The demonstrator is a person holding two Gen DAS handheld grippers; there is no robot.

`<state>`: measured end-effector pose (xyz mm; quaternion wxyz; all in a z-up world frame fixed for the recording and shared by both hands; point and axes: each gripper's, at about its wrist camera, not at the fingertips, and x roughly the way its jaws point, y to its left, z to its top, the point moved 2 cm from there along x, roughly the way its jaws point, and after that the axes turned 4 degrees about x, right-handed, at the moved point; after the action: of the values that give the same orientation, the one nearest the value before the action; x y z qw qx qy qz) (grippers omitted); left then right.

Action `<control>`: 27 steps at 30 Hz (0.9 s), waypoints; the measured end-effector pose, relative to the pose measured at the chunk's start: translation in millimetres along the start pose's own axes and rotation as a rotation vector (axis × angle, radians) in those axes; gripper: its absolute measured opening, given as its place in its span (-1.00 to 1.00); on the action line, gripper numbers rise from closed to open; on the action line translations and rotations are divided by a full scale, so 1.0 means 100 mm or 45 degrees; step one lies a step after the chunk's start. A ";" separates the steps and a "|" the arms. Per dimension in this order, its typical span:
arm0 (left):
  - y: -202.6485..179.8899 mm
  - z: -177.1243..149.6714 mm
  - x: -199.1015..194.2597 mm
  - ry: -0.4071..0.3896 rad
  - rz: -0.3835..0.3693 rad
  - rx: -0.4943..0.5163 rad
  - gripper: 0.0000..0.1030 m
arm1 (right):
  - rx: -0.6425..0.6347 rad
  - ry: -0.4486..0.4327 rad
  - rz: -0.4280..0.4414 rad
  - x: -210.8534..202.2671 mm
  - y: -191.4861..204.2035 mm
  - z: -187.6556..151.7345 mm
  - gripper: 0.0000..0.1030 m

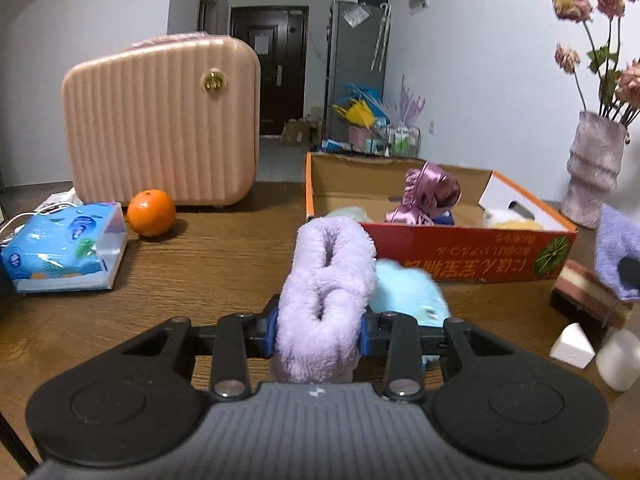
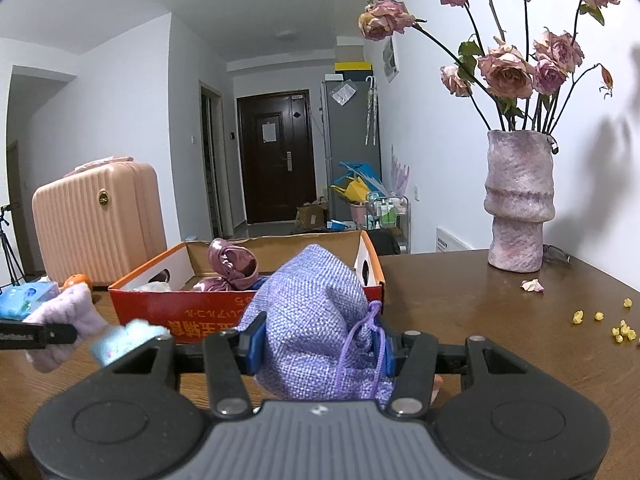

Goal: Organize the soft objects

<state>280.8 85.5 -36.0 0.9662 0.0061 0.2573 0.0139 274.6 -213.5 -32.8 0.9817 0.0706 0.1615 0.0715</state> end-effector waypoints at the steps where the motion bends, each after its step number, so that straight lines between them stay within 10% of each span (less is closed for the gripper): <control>1: -0.02 0.00 -0.04 -0.011 0.002 -0.001 -0.30 | -0.001 -0.003 0.002 0.00 0.00 0.00 0.00; 27: -0.50 -0.04 -0.65 -0.150 -0.013 -0.026 -0.30 | -0.018 -0.048 0.055 -0.13 0.07 0.03 0.00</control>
<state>223.6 34.0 -8.3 0.9797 -0.0043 0.2000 0.0112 262.6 -208.7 -24.6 0.9833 0.0685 0.1408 0.0926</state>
